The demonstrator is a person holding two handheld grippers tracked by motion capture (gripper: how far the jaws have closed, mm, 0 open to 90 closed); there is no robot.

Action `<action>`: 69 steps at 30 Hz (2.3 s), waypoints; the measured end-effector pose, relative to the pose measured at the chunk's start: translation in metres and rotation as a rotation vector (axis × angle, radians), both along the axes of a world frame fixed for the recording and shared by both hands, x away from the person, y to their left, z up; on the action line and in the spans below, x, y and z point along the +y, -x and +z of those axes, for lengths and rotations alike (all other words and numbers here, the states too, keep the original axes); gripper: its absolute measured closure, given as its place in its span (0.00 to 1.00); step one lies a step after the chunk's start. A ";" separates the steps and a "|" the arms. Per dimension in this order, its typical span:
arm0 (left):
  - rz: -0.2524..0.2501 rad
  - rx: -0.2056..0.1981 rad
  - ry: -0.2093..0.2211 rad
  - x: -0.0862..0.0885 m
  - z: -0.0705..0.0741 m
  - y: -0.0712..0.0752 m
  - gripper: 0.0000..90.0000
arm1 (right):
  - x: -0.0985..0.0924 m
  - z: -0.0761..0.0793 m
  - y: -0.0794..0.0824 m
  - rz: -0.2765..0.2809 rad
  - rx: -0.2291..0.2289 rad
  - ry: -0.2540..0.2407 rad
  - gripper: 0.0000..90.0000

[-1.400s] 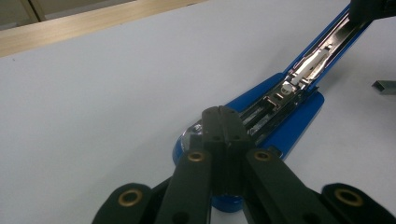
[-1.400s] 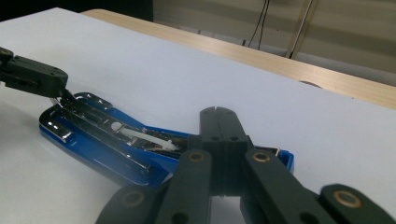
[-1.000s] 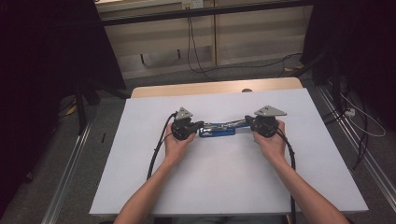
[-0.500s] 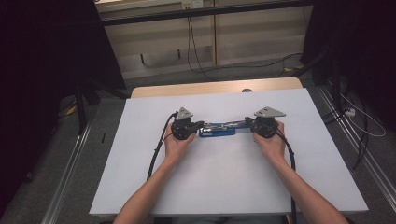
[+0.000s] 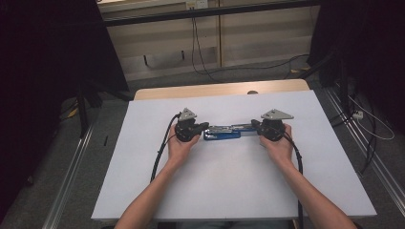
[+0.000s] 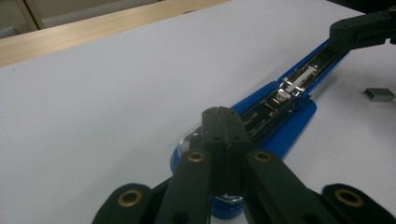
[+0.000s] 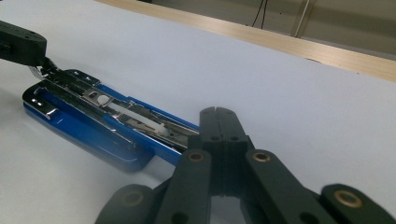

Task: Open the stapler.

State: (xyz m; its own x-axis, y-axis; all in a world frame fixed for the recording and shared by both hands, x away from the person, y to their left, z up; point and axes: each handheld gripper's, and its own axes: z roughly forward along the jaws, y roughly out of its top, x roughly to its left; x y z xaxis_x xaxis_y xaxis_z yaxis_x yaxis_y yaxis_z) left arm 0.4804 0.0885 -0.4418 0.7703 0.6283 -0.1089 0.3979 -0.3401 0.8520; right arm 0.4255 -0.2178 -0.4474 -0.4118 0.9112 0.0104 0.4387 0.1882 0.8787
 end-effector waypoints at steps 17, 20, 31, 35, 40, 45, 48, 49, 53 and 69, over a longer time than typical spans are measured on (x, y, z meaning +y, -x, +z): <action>0.012 -0.025 0.043 -0.001 0.013 0.005 0.71 | -0.001 0.004 0.001 0.030 -0.028 -0.062 0.81; 0.024 -0.031 0.038 0.000 0.013 0.005 0.60 | 0.001 0.004 0.001 0.041 -0.036 -0.067 0.77; 0.063 -0.068 0.021 -0.001 0.016 0.006 0.21 | 0.000 0.003 0.001 0.009 -0.019 -0.109 0.27; 0.068 -0.069 0.025 0.000 0.017 0.006 0.09 | 0.002 0.004 0.001 -0.002 -0.034 -0.120 0.16; 0.027 -0.063 0.024 0.001 0.020 0.009 0.05 | 0.002 0.006 0.003 0.010 -0.045 -0.128 0.10; 0.025 -0.038 0.035 0.005 0.025 0.014 0.05 | 0.002 0.007 0.005 0.006 -0.047 -0.120 0.07; 0.006 -0.051 0.018 0.011 0.026 0.021 0.05 | 0.001 0.009 0.007 0.005 -0.055 -0.115 0.07; 0.013 -0.059 0.001 0.014 0.025 0.024 0.05 | 0.001 0.010 0.009 0.003 -0.057 -0.113 0.08; 0.057 -0.076 0.008 0.029 0.023 0.031 0.06 | -0.003 0.009 0.014 0.002 -0.057 -0.105 0.08; 0.106 -0.079 0.020 0.077 0.018 0.063 0.06 | -0.010 0.009 0.032 0.003 -0.063 -0.099 0.07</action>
